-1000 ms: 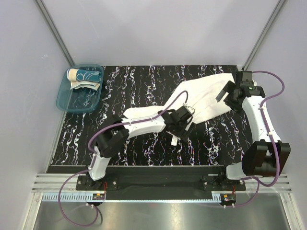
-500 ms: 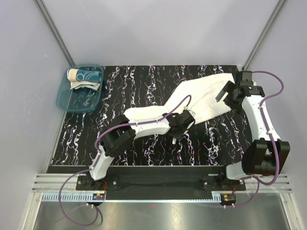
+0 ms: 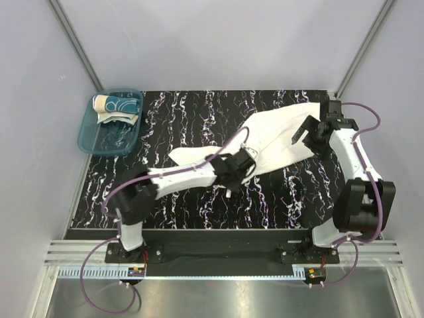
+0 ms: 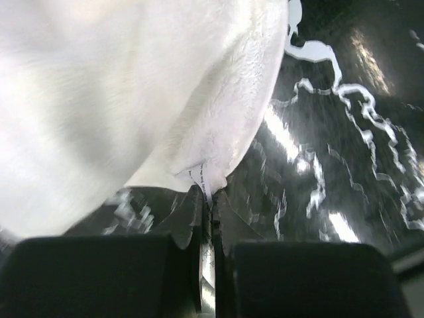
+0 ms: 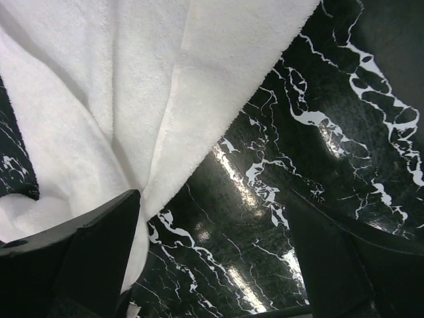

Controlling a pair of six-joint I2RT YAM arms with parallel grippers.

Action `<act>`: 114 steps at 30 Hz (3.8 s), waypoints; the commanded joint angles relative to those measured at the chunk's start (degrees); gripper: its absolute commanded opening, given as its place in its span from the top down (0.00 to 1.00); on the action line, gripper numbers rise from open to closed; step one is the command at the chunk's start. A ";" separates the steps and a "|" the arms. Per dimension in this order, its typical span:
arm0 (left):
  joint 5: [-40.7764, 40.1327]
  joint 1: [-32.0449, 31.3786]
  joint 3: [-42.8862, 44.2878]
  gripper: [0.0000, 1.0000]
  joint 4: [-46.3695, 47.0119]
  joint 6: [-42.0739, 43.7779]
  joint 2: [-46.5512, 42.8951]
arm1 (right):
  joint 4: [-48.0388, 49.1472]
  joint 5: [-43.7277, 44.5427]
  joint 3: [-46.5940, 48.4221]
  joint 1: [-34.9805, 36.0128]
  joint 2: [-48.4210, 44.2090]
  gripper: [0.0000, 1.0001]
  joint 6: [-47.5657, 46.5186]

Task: Roll the towels
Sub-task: Move the towel to the center of the board, then flatten the towel

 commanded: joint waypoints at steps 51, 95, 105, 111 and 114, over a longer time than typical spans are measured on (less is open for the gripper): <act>22.78 48.32 -13.67 1.00 0.72 3.52 -37.22 | -13.30 6.31 -16.02 27.59 -18.12 0.02 16.83; 27.79 50.60 -16.92 1.00 3.00 1.94 -36.95 | 12.08 -4.00 3.77 -17.59 30.48 1.00 2.42; 23.24 50.61 -14.73 1.00 0.03 3.08 -40.64 | 5.15 -6.38 7.01 -16.36 17.58 1.00 1.37; 23.04 50.61 -11.83 1.00 -2.97 2.55 -51.78 | -2.50 -9.36 12.29 -16.36 -1.75 1.00 0.58; 25.23 50.61 -11.21 1.00 -2.54 1.68 -58.02 | -3.20 -11.47 12.29 -16.36 -12.12 1.00 1.81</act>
